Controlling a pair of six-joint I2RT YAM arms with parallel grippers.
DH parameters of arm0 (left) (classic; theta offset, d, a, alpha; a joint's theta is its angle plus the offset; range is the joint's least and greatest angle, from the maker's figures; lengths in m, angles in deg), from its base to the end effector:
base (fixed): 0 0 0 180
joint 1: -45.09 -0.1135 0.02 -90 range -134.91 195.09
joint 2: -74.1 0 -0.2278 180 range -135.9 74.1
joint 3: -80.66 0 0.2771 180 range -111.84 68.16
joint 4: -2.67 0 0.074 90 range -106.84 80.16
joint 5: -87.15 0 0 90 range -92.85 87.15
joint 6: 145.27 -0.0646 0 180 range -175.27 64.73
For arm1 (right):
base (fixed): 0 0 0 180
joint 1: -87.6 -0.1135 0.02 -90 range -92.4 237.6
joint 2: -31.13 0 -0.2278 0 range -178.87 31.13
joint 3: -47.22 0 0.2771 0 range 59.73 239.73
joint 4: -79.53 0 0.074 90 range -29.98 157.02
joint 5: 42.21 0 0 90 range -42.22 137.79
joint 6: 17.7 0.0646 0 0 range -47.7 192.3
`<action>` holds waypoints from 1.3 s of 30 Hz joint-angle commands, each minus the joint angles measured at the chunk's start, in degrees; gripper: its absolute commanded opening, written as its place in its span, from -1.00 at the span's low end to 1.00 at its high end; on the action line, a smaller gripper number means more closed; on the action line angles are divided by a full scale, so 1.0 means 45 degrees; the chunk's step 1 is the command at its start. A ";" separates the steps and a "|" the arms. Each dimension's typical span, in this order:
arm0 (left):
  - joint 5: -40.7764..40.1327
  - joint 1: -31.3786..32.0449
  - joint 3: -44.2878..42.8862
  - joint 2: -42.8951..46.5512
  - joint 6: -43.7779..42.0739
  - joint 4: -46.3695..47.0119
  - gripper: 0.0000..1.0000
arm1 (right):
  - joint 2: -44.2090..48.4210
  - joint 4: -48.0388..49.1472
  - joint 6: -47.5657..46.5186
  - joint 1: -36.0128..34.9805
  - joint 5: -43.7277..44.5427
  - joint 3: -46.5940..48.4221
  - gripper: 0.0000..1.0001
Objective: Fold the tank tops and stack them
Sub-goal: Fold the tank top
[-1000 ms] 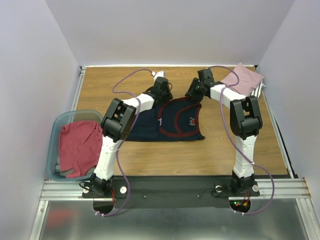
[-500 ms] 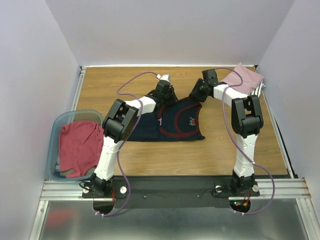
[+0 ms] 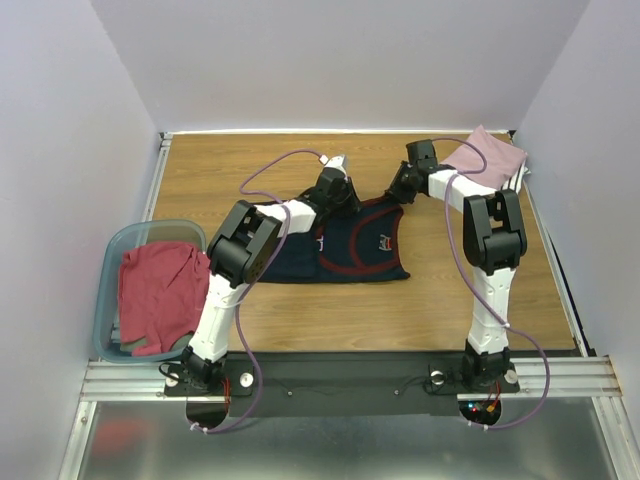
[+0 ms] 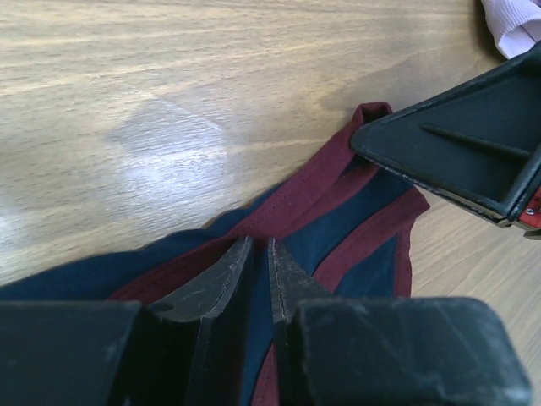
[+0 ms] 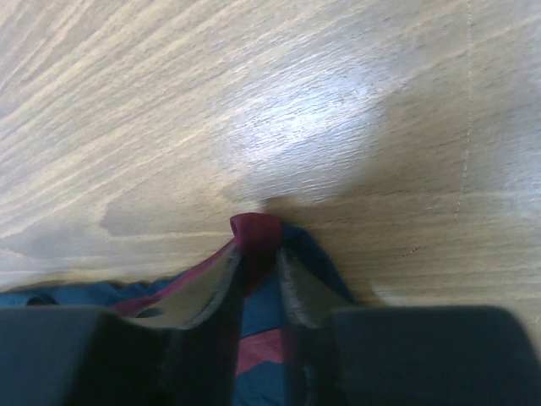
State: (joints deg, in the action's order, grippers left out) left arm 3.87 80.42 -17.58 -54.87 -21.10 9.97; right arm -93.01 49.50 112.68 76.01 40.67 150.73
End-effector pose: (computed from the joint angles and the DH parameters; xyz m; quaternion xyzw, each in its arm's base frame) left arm 0.4266 -0.3116 0.0941 0.0406 0.8341 -0.3525 0.4222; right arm 0.4830 0.1072 0.0976 0.2134 0.9155 0.1998 0.2764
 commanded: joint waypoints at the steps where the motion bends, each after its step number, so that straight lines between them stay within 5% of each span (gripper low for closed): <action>1: 0.0089 0.0137 0.0380 0.0691 0.0003 0.0167 -0.51 | 0.0124 0.0202 -0.0301 0.0096 0.0213 -0.0124 -0.57; 5: -0.0087 0.0137 0.0516 0.0846 -0.0016 0.0168 -0.51 | 0.0533 0.0298 -0.0633 0.0096 0.0603 -0.0571 -0.99; 26: -0.0302 0.0020 0.0595 0.1432 0.0199 -0.0301 -0.51 | 0.2292 0.7718 -0.1864 0.0409 0.0722 -0.5044 -0.99; 39: -0.0341 -0.0019 0.0672 0.2115 0.0355 -0.0868 -0.52 | 0.1688 0.9284 -0.2020 0.0877 0.0605 -0.4716 -0.99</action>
State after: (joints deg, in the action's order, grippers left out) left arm 2.89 80.59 -15.41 -51.72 -19.64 5.84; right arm -85.25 85.72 105.03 78.48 43.23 127.28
